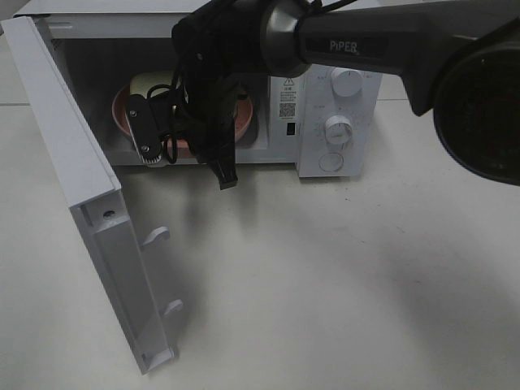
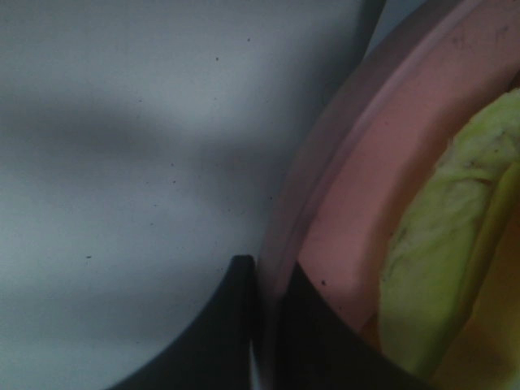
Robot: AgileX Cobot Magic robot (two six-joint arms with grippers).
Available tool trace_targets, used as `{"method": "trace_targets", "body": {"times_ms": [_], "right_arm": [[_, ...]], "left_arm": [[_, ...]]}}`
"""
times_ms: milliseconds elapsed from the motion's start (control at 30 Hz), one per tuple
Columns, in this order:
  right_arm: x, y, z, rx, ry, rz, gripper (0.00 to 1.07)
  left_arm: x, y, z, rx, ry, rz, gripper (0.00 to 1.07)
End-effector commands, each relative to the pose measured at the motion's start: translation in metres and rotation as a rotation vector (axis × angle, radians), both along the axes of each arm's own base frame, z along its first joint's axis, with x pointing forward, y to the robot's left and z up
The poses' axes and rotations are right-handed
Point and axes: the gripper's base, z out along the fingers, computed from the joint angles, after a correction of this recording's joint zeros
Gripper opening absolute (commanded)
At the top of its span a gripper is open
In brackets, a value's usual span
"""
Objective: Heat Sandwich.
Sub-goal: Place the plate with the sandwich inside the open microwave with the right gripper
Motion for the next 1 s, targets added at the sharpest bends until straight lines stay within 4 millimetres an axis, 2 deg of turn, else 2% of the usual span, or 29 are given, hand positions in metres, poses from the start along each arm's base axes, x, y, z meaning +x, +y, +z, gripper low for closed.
{"method": "trace_targets", "body": {"times_ms": [33, 367, 1000], "right_arm": [[0.012, -0.003, 0.004, 0.018, -0.040, -0.024, 0.01], [0.025, -0.004, 0.005, 0.027, -0.089, -0.049, 0.01], [0.029, -0.002, -0.004, 0.042, -0.117, -0.056, 0.05]], "left_arm": [[-0.003, -0.001, 0.000, -0.011, -0.038, -0.002, 1.03], [-0.003, -0.001, 0.000, -0.011, -0.038, -0.002, 1.03], [-0.003, -0.001, 0.000, -0.011, -0.038, -0.002, 1.03]]}}
